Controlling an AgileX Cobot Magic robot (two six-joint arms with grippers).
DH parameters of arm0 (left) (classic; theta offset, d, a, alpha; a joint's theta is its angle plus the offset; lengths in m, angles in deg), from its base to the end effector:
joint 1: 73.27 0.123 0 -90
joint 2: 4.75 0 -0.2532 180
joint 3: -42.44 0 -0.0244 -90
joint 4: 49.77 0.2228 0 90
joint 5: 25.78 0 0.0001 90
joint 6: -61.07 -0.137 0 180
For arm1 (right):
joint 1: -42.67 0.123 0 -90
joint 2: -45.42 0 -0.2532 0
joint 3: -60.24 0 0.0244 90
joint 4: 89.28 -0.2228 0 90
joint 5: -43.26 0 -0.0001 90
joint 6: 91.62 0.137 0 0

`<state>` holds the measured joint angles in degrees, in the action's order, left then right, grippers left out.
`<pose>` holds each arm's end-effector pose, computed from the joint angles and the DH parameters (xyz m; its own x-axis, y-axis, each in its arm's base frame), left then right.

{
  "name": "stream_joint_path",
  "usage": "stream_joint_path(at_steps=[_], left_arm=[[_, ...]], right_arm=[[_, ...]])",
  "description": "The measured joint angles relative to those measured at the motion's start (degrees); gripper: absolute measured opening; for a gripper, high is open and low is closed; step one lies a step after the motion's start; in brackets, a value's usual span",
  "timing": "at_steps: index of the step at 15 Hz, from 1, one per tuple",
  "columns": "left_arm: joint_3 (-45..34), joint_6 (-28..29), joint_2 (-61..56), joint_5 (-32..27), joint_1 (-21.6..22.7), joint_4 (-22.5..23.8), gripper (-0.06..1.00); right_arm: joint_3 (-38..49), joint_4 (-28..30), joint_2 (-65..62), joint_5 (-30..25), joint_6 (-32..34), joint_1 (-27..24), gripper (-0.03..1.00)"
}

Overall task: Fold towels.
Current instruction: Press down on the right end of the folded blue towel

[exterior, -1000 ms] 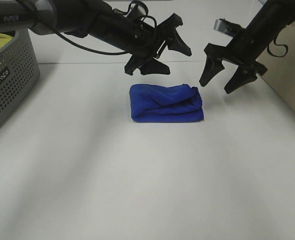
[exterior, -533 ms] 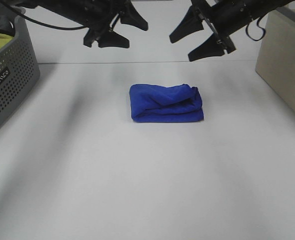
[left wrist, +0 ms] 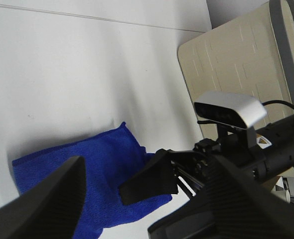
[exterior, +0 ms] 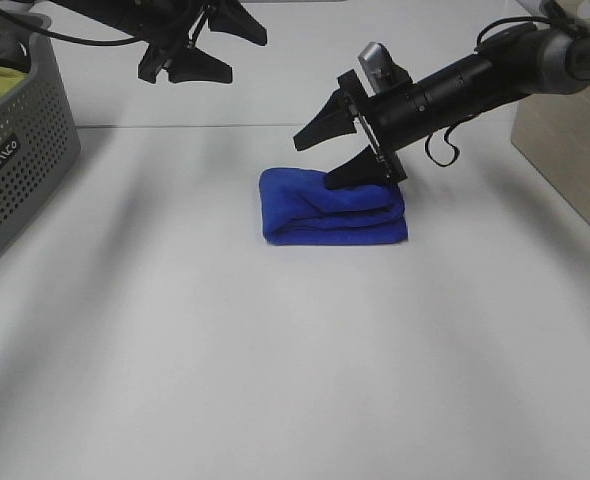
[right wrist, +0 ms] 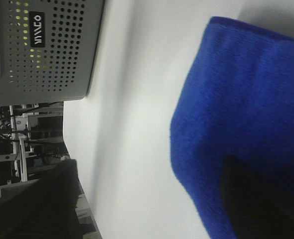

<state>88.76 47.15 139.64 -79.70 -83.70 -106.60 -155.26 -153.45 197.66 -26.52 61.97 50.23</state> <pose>0.4761 -0.1819 0.1920 -0.8976 -0.1874 -0.3989 0.2055 0.6227 -0.7550 0.4319 0.1741 0.0912 -0.9939 -0.0463 -0.0998 -0.1094 0.5187 0.8479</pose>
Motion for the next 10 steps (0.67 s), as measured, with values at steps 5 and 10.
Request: stream_joint_path(at_steps=[5,10], left_arm=[[0.00,0.00,0.00,0.00,0.00,0.57,0.66],[0.00,0.00,0.00,0.00,0.00,0.63,0.66]], right_arm=[[0.00,2.86,1.20,0.06,-1.20,-2.81,0.76],[0.00,10.26,-1.43,-0.06,-0.69,-4.41,0.76]])
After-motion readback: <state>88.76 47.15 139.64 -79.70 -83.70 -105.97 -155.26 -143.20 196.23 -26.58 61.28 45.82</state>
